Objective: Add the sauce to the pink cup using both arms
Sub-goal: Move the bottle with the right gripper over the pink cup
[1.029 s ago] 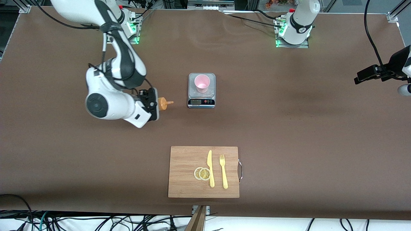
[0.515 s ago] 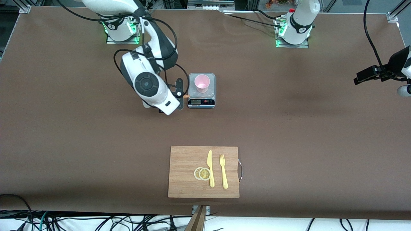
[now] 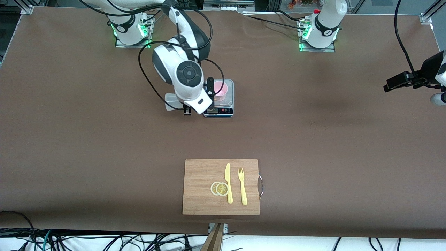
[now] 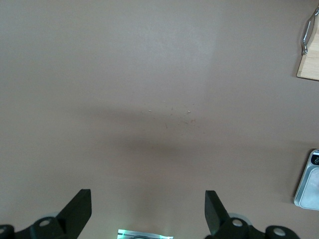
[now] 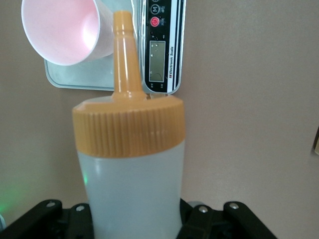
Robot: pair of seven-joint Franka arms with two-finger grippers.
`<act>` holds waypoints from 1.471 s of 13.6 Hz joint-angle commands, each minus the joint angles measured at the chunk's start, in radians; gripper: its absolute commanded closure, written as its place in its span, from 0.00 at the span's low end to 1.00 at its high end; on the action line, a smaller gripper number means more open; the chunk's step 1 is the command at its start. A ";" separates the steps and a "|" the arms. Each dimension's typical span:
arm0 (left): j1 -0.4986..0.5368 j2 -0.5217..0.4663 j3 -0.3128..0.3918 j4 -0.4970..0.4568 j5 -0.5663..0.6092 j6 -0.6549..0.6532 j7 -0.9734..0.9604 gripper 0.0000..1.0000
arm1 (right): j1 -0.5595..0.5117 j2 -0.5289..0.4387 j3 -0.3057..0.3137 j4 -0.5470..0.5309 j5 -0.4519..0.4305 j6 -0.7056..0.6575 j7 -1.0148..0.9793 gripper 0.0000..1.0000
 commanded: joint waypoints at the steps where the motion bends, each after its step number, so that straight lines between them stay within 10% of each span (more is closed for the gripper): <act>1: 0.005 0.003 -0.002 0.000 -0.016 -0.008 -0.007 0.00 | 0.019 -0.002 -0.007 0.018 -0.038 -0.024 0.023 1.00; 20: 0.000 0.006 -0.002 0.000 -0.016 -0.008 -0.009 0.00 | 0.134 0.027 -0.009 0.013 -0.188 -0.141 0.100 1.00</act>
